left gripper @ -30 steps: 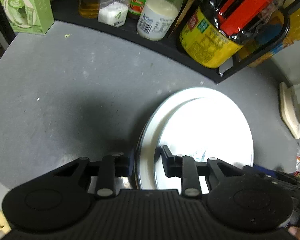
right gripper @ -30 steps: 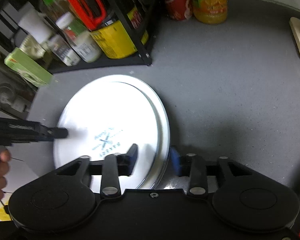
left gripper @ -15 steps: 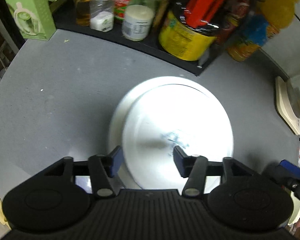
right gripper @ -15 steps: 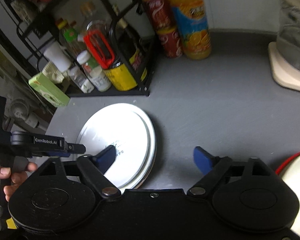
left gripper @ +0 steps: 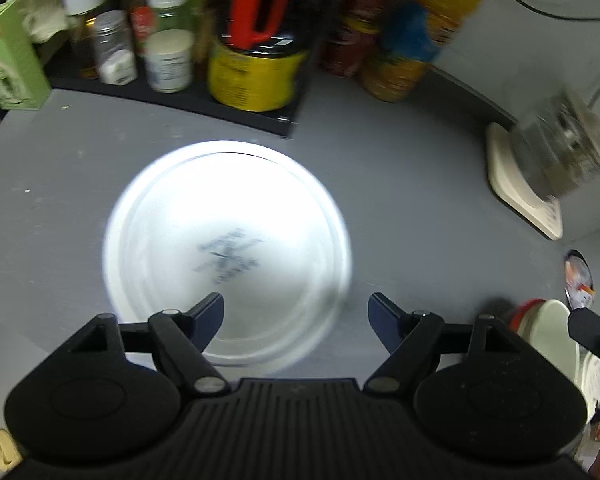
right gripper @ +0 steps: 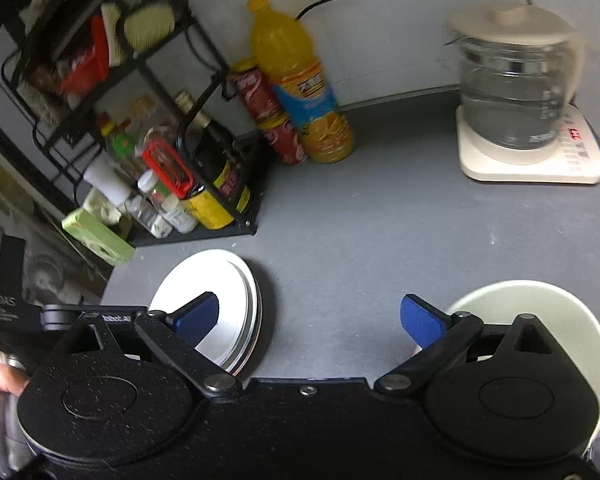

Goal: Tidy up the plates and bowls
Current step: 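Move both grippers toward the red bowl holding the cream bowls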

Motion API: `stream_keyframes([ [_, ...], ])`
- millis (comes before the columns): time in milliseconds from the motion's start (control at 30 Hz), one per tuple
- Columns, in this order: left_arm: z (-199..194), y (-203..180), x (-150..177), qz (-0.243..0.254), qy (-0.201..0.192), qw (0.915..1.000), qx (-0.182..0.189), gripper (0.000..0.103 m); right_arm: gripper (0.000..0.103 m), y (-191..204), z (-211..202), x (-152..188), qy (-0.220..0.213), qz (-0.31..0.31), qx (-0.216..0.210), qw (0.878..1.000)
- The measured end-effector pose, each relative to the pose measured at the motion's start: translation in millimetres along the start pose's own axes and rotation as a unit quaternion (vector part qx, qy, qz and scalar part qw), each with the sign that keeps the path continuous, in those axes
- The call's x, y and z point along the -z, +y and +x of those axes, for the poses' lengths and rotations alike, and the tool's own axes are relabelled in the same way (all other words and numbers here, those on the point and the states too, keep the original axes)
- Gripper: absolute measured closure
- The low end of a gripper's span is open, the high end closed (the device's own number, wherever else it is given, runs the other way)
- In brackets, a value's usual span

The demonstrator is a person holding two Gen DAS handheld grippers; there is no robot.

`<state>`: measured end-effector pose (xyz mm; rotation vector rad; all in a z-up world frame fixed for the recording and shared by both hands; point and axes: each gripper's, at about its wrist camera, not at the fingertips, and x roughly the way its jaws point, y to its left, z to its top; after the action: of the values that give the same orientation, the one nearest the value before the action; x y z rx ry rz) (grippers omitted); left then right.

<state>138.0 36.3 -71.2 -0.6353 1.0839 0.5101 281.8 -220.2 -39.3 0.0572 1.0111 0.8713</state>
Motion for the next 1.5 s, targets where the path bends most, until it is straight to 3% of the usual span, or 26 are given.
stream_keyframes([
  [767, 18.0, -142.7, 33.9, 0.113, 0.027, 0.9905, 0.074, 0.025, 0.005, -102.3, -68.4, 43.4, -0.035, 0.081, 0.088, 0.992],
  [1167, 43.8, -194.3, 44.8, 0.178, 0.055, 0.9773, 0.101, 0.026, 0.005, -140.1, -67.7, 67.7, -0.031, 0.143, 0.123, 0.982],
  [1500, 79.8, -208.5, 43.0, 0.199, 0.083, 0.9724, 0.090, 0.034, 0.027, -162.4, -45.7, 81.9, -0.003, 0.188, 0.127, 0.974],
])
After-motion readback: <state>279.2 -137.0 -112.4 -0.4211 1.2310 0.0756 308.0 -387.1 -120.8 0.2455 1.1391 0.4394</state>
